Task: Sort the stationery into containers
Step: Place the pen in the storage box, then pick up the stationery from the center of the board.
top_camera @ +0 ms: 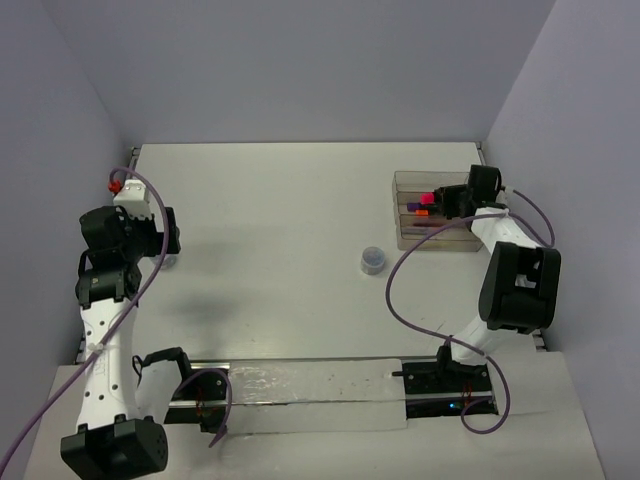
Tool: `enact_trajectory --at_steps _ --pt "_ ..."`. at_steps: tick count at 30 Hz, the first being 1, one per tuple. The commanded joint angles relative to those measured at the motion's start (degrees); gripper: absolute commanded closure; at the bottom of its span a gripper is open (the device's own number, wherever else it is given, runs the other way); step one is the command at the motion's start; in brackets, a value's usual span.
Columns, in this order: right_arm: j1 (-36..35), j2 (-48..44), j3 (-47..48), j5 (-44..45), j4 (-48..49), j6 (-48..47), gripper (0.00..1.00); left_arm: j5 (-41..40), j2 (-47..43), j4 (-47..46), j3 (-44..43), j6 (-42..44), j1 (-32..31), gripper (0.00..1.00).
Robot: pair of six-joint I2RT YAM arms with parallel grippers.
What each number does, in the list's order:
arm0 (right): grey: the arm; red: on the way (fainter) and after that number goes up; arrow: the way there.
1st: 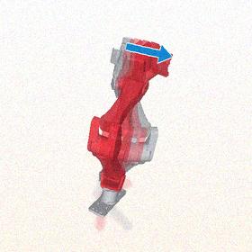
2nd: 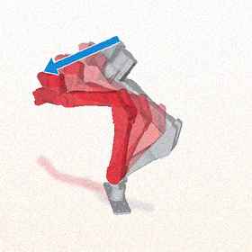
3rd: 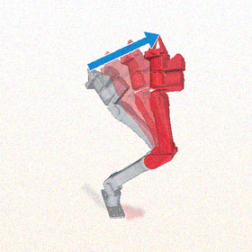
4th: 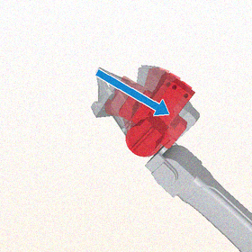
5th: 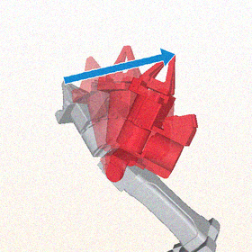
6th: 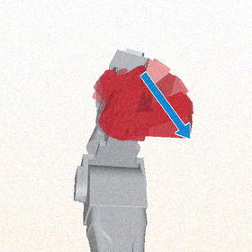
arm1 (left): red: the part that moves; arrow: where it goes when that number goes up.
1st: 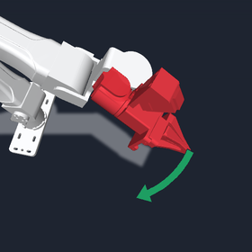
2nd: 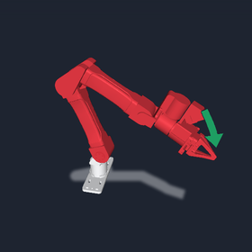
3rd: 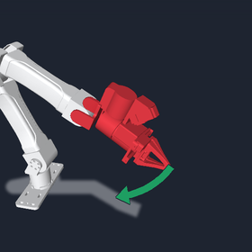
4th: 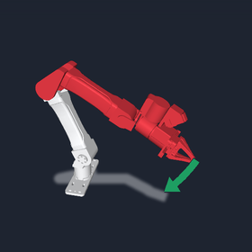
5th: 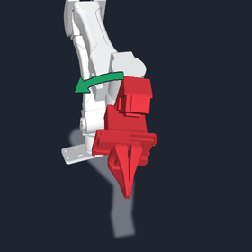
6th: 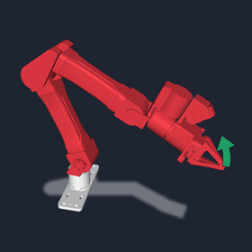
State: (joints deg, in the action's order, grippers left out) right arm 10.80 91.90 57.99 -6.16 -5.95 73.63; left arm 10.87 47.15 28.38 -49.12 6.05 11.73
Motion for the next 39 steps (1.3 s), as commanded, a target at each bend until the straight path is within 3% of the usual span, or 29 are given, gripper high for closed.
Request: enact_trajectory --at_steps 1,9,16,21,25,28,32,34,35,37,38,39 --pt "0.8 -2.1 2.6 6.1 -3.3 0.3 1.00 0.0 0.8 -3.5 -0.1 1.0 0.4 0.01" --pt "1.3 3.8 3.2 5.2 -3.1 -1.3 1.00 0.6 2.5 -3.3 -0.9 1.2 0.4 0.01" --pt "1.6 3.1 3.5 4.4 1.2 -1.8 0.58 1.1 2.3 -2.9 -1.1 1.0 0.4 0.01" --pt "1.8 3.6 5.6 1.9 0.6 -4.4 0.50 0.9 2.0 -2.7 -0.7 1.2 0.4 0.01" --pt "2.5 3.5 3.7 -1.5 1.0 -2.5 0.33 1.3 2.2 -2.6 -1.4 1.7 0.4 0.01" --pt "2.7 2.7 3.0 -4.6 3.2 -4.2 0.33 0.9 2.8 -2.2 -2.4 2.0 0.4 0.01" --pt "-0.7 -2.4 3.6 -8.8 6.4 -13.4 0.33 0.3 3.9 -2.3 -4.1 3.1 0.4 0.01" --pt "-5.4 -6.0 6.3 -4.0 0.9 -27.5 0.33 -0.8 5.7 -1.9 -6.3 3.5 0.4 0.01" --pt "-7.9 -7.7 7.8 -0.1 0.7 -32.2 0.33 -0.9 5.7 -1.4 -7.5 3.6 0.4 0.01" --pt "-17.8 -13.3 11.8 18.0 -4.9 -46.4 0.34 -1.9 7.3 0.2 -11.5 4.0 0.5 0.01" --pt "-21.7 -15.7 11.8 18.8 -4.6 -47.2 0.33 -2.5 7.6 1.2 -11.7 4.1 0.5 0.01" --pt "-26.6 -19.3 9.6 28.9 -1.0 -57.2 0.29 -3.1 8.1 2.8 -14.5 4.3 0.5 0.01"
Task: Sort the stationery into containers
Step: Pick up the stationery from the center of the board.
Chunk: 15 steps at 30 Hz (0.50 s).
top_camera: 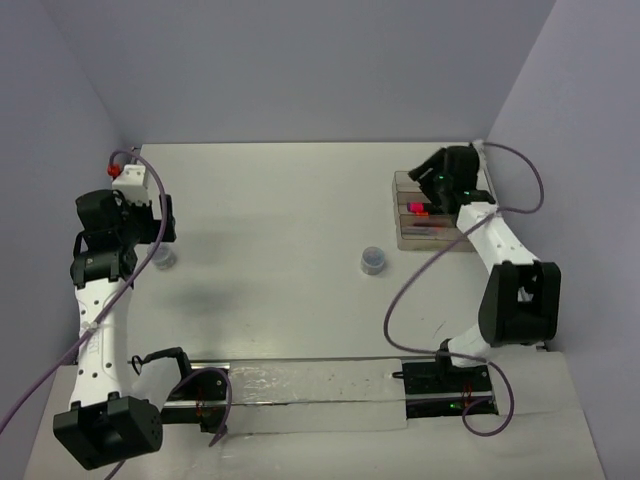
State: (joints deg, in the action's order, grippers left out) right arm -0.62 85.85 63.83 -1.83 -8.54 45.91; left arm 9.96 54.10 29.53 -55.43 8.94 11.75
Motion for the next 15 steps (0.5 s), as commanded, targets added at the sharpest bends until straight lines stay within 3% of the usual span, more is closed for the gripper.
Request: enact_trajectory --at_steps 1,3,5,7,10,12,15 --pt "-17.4 -17.0 -0.4 25.4 7.7 -33.1 0.22 -3.0 1.3 3.4 -9.2 2.1 0.5 0.01" --pt "-17.1 -20.3 -5.3 18.4 15.7 -34.5 0.02 -4.1 1.2 5.5 -10.0 3.3 0.5 0.01" --pt "-16.1 -22.4 -8.8 9.1 18.7 -33.8 0.00 -6.0 1.9 8.2 -9.9 4.6 0.5 0.01" --pt "-16.0 -21.6 -7.4 3.2 14.9 -35.4 0.00 -7.0 4.2 10.9 -10.0 4.5 0.9 0.01" --pt "-16.1 -16.5 0.2 -10.2 1.8 -37.3 0.00 -6.3 6.6 14.8 -9.4 3.3 2.3 0.01" --pt "-16.8 -13.6 4.7 -11.3 -6.0 -36.5 0.03 -6.1 7.2 14.7 -8.4 2.7 2.9 0.01" --pt "-20.8 -3.5 12.9 0.5 -21.8 -36.1 0.06 -6.8 6.0 13.2 -5.7 1.7 4.0 0.01"
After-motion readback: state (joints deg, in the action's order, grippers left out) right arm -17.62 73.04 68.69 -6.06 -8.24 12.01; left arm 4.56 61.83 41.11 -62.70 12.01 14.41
